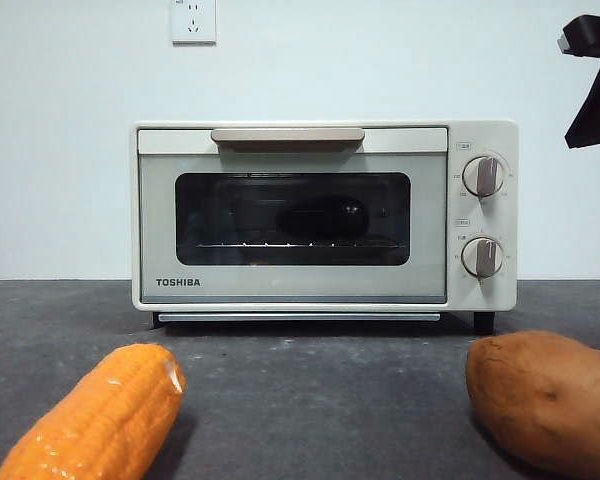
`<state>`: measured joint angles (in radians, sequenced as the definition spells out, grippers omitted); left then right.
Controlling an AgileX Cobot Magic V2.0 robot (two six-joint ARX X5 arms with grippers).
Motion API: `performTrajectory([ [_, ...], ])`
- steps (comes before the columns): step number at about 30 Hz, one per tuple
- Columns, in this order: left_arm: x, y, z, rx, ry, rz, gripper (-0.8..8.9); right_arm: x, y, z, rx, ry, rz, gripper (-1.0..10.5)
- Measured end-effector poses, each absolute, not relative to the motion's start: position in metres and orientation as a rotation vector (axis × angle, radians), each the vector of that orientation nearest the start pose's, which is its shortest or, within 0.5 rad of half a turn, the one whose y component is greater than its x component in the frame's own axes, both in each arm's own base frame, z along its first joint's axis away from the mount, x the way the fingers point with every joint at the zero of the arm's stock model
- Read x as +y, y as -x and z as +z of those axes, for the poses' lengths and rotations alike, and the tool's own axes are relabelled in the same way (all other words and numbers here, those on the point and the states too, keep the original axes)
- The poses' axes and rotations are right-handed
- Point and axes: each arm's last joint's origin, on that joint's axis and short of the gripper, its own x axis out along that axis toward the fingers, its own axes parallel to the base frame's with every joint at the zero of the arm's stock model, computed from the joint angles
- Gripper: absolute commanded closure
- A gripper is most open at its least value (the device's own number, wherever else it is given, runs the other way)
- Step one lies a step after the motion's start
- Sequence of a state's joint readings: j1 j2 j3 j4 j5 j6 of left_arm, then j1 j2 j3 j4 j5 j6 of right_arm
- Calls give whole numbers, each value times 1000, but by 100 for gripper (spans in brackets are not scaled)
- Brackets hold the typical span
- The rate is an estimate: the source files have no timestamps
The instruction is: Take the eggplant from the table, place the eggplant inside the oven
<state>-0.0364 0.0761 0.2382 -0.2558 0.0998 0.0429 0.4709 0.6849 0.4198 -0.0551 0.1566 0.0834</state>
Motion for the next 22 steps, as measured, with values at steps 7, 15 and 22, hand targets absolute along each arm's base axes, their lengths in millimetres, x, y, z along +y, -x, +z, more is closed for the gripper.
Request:
performTrajectory([
  [7, -6, -91, 164, 181, -37, -138, 807, 68, -144, 234, 319, 17, 298, 943],
  [15, -6, -93, 158, 167, -38, -137, 808, 68, -144, 234, 314, 16, 298, 943],
  [22, -6, -94, 158, 163, -39, -137, 807, 68, -144, 235, 311, 15, 295, 943],
])
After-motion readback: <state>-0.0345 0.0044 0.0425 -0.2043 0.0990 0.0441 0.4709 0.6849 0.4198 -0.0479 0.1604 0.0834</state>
